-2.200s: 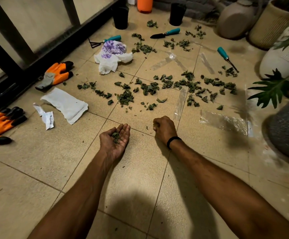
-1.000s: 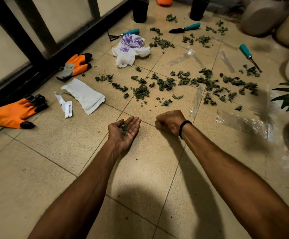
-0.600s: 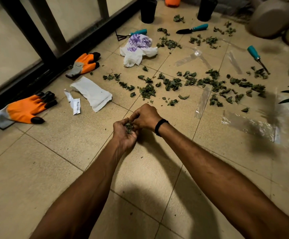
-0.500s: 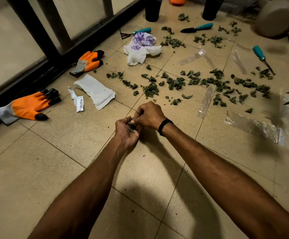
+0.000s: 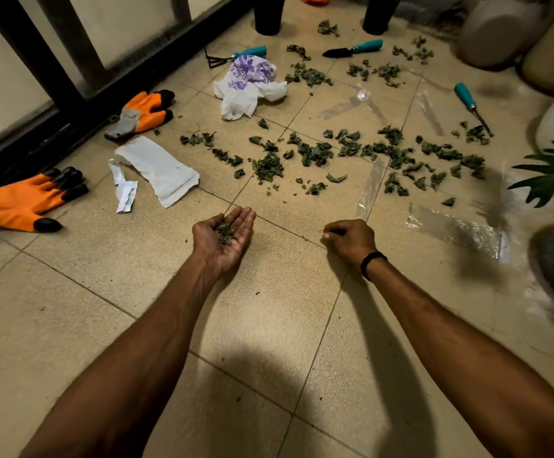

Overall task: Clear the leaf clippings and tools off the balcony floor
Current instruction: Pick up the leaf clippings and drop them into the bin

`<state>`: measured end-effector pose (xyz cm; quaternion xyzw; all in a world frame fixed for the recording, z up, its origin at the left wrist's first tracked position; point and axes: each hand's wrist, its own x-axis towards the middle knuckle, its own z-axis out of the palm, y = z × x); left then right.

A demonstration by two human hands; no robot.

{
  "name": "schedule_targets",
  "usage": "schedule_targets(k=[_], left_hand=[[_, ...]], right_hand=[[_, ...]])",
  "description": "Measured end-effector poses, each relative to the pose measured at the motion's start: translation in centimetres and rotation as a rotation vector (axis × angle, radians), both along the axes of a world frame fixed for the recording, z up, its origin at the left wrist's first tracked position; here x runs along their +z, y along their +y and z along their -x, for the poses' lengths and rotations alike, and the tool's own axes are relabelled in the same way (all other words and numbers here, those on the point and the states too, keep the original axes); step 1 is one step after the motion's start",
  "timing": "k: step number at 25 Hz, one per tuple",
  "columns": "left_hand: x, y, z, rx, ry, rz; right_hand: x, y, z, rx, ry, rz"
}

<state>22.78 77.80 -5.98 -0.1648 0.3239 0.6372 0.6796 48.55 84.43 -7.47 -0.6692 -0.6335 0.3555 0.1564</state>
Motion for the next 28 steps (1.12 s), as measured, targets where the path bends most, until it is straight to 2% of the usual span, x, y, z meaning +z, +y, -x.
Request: schedule_targets(k=[3, 7, 11, 13, 15, 19, 21, 23, 26, 28], left_hand=[[-0.4, 0.3, -0.9, -0.02, 0.012, 0.006], [-0.8, 0.7, -1.4, -0.039, 0.018, 0.018], [-1.4, 0.7, -1.4, -0.049, 0.018, 0.023], [-1.7, 0.8, -1.6, -0.058, 0.026, 0.026], [-1.9, 0.8, -1.8, -0.067, 0.036, 0.027], [-2.0, 0.9, -2.7, -0.096, 0.045, 0.032], [-1.8, 0.9, -3.2, -0.109, 0.045, 0.032], [-1.7, 0.9, -3.4, -0.117, 0.04, 0.03], [-1.8, 1.1, -3.2, -0.113, 0.039, 0.027], [-1.9, 1.3, -3.3, -0.106, 0.039, 0.033]], right_hand=[[-1.4, -1.1, 0.8, 0.007, 0.08, -0.01], [-3.5, -1.9, 2.8, 0.013, -0.018, -0.173], [-4.9, -2.0, 3.8, -0.134, 0.136, -0.237], [-5.2, -1.7, 4.1, -0.133, 0.125, -0.292], [-5.0, -1.5, 4.3, -0.11, 0.061, -0.332], [-5.2, 0.0, 3.9, 0.042, -0.203, -0.454], [-4.5, 1.2, 3.3, -0.04, -0.214, -0.368], [-3.2, 2.3, 2.0, -0.203, -0.08, -0.255], [-2.2, 2.6, 0.2, -0.252, 0.152, -0.122], [-2.0, 2.7, -0.6, -0.26, 0.194, -0.074]])
